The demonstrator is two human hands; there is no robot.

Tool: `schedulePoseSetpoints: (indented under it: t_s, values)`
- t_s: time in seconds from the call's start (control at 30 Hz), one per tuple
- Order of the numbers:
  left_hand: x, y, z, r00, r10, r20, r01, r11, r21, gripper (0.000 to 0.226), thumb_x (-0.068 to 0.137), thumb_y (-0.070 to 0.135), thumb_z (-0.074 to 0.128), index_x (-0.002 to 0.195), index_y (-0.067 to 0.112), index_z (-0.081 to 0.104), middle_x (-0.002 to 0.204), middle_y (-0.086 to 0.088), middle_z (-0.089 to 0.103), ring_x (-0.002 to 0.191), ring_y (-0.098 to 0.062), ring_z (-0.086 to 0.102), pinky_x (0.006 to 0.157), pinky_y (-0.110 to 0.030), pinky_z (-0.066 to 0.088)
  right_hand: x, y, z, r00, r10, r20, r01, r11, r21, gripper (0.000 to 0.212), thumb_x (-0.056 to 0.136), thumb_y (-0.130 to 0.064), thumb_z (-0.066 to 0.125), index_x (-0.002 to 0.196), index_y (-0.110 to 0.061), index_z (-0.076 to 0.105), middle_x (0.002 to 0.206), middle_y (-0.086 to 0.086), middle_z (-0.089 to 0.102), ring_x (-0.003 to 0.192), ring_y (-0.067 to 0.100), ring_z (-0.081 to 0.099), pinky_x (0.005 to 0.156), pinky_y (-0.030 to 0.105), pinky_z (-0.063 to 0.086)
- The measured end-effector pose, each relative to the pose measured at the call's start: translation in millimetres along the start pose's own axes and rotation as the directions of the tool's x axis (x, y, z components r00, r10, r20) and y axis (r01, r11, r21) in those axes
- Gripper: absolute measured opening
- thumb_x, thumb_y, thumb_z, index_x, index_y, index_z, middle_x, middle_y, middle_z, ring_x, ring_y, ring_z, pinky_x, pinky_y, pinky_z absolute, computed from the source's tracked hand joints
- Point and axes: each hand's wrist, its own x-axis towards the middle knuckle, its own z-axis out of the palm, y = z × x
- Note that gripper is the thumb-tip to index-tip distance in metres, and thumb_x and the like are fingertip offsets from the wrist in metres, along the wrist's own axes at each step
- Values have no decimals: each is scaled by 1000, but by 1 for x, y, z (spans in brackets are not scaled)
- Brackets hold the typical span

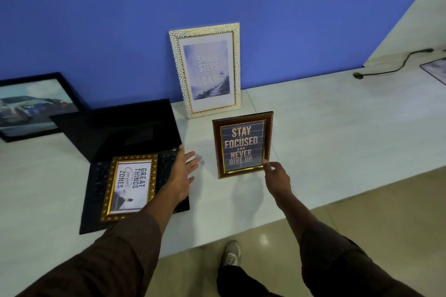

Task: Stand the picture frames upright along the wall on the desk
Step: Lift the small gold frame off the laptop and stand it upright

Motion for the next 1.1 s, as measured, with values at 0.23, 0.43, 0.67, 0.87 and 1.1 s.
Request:
schedulePoseSetpoints:
  t_s: [0.23,0.43,0.67,0.87,1.1]
  values:
    - [-72,-25,-104,997,38,-60,-38,999,4,66,96,67,33,139,22,55,144,-4,56,138,-24,47,114,-45,27,-77,-12,73,982,-80,173,91,994,-60,66,92,-68,44,136,-21,53,133,9,63,117,32,63,103,50,49]
    - [-124,-30,-190,987,93,-131,-89,995,41,58,98,58,42,140,20,53,139,-6,60,124,-24,54,109,-44,34,-126,-40,146,935,-136,327,166,984,-66,55,93,-66,46,124,-21,57,119,9,67,105,28,66,100,49,52]
    - [-135,-11,-233,969,77,-233,-71,997,31,23,104,42,40,124,33,48,138,-6,58,122,-22,52,114,-46,28,-141,-73,199,891,-153,428,225,967,-121,47,98,-57,45,123,-19,56,109,7,67,93,24,67,79,37,55]
    - [-96,-7,-230,957,21,-291,-5,998,56,30,104,44,39,122,24,53,112,4,60,105,-15,56,101,-34,32,-101,-77,237,867,-91,490,200,964,-174,38,99,-52,48,113,-19,58,113,10,66,105,29,64,92,47,55]
    - [-49,-5,-221,932,-17,-361,70,989,133,26,100,39,49,87,28,69,71,13,75,84,-14,66,70,-23,42,-60,-66,276,846,-26,533,161,964,-209,38,97,-44,54,121,-15,60,117,7,69,99,26,67,86,38,54]
